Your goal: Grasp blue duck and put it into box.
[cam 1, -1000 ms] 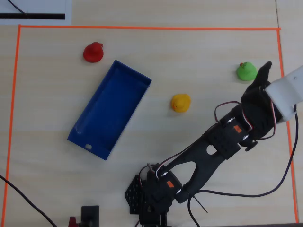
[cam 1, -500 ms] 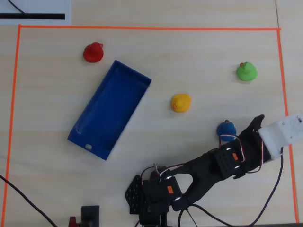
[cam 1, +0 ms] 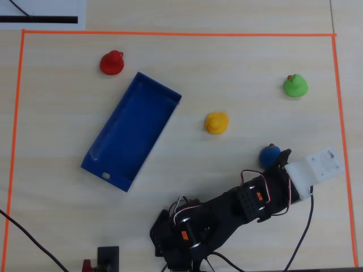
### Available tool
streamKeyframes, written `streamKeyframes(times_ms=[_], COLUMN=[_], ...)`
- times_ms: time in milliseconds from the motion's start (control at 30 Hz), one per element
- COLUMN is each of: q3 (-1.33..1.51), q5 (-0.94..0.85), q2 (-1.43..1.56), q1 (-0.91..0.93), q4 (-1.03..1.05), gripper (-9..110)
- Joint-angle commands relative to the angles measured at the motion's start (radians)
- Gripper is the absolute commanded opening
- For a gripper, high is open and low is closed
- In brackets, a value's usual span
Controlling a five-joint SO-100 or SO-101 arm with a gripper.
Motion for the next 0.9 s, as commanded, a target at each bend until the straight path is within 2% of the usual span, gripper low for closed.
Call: streamKeyframes(times_ms=[0, 367, 700, 867], q3=[-0.006, -0.060, 0.114, 0.126], q5=[0.034, 0.117, 0.117, 0.120], q2=[0.043, 0.075, 0.104, 0.097], q1=[-0.025, -0.101, -0.144, -0.147], q4=[-0.023, 0.072, -0.110, -0.124], gripper=[31, 32, 33, 33])
